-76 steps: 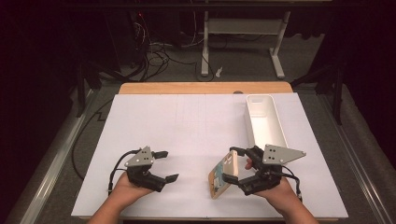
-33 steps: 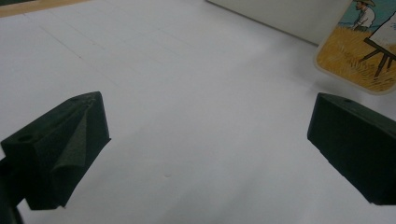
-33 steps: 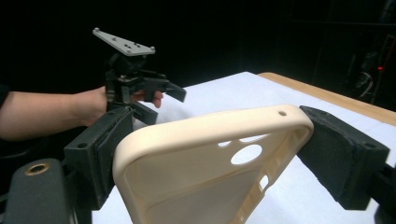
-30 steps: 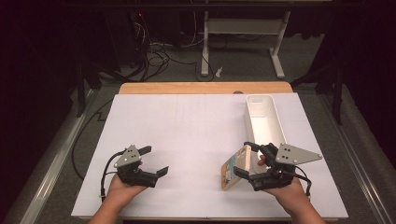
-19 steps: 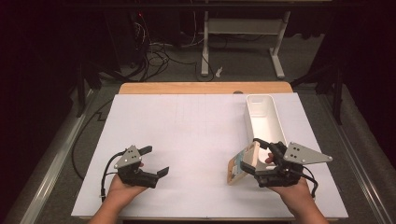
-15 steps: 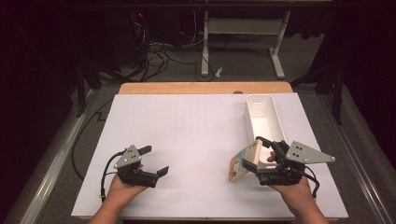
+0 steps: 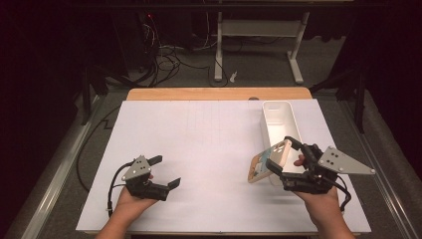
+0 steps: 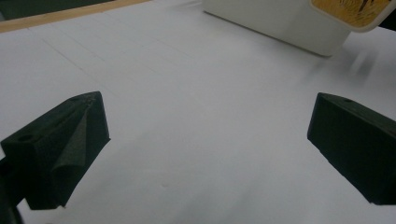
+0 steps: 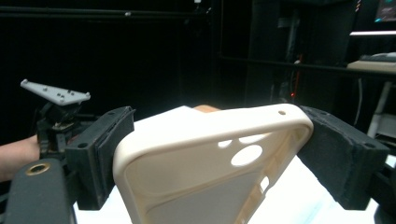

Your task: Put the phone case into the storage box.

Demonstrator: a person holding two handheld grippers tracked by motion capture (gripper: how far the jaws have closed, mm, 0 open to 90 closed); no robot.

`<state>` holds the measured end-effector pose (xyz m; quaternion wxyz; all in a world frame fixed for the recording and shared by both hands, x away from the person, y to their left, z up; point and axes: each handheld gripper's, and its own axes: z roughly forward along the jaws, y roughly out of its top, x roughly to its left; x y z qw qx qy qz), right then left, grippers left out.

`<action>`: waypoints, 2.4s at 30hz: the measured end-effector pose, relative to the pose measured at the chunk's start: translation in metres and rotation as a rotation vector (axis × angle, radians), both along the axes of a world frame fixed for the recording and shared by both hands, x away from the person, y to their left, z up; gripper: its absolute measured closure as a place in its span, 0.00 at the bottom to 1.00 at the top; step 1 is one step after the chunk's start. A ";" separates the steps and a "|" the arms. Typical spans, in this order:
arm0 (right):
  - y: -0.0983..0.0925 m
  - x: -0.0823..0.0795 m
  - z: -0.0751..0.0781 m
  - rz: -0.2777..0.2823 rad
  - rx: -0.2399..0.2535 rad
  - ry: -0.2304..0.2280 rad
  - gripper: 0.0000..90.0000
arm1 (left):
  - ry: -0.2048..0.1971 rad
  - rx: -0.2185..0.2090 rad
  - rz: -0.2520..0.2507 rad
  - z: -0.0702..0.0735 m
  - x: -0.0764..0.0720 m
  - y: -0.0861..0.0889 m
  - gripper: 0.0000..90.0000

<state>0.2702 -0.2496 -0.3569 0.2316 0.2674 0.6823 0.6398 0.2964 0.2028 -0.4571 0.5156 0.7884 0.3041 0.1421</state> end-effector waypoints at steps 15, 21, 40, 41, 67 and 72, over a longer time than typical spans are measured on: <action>-0.025 -0.007 0.019 -0.093 0.035 -0.058 0.16 | -0.025 0.005 0.027 0.000 -0.001 0.001 0.00; -0.037 -0.008 0.022 -0.136 0.047 -0.071 0.16 | -0.037 -0.012 0.033 -0.001 -0.001 0.001 0.00; -0.064 -0.006 0.021 -0.234 0.060 -0.075 0.17 | -0.030 -0.011 0.036 -0.001 -0.002 0.002 0.00; -0.064 -0.006 0.021 -0.236 0.060 -0.074 0.17 | -0.031 -0.011 0.033 -0.001 -0.002 0.001 0.00; -0.054 0.006 0.009 -0.367 0.044 -0.077 0.17 | -0.039 -0.022 0.013 -0.001 -0.003 0.001 0.00; -0.046 0.014 0.009 -0.409 0.023 -0.082 0.17 | -0.042 -0.020 0.005 -0.001 -0.003 0.001 0.00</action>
